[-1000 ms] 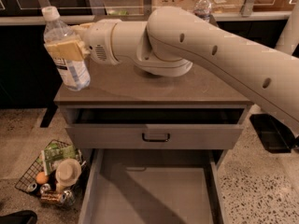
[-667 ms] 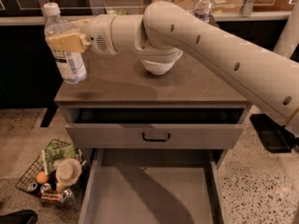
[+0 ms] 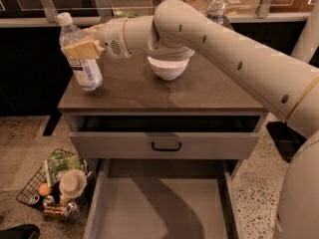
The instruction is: Pick blue plastic bottle from middle drawer and place on counter
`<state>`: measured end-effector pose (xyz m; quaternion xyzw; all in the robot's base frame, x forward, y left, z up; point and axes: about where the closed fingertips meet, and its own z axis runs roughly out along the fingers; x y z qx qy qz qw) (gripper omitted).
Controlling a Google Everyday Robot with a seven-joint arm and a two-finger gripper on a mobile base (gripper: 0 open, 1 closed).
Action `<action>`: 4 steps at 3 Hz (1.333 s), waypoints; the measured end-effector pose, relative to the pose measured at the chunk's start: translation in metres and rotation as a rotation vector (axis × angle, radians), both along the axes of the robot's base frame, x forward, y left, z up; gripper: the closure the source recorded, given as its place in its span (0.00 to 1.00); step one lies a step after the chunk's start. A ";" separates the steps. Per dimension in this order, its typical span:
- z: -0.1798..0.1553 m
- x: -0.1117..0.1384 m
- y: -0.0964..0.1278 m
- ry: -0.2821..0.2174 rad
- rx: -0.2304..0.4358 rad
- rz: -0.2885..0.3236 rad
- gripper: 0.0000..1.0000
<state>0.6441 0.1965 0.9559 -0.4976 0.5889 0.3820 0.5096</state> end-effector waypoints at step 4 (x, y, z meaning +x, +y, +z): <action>-0.011 -0.009 -0.005 -0.046 -0.047 0.003 0.36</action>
Offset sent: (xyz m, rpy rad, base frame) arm -0.0038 -0.0102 -0.0095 -0.0400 -0.0384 -0.0086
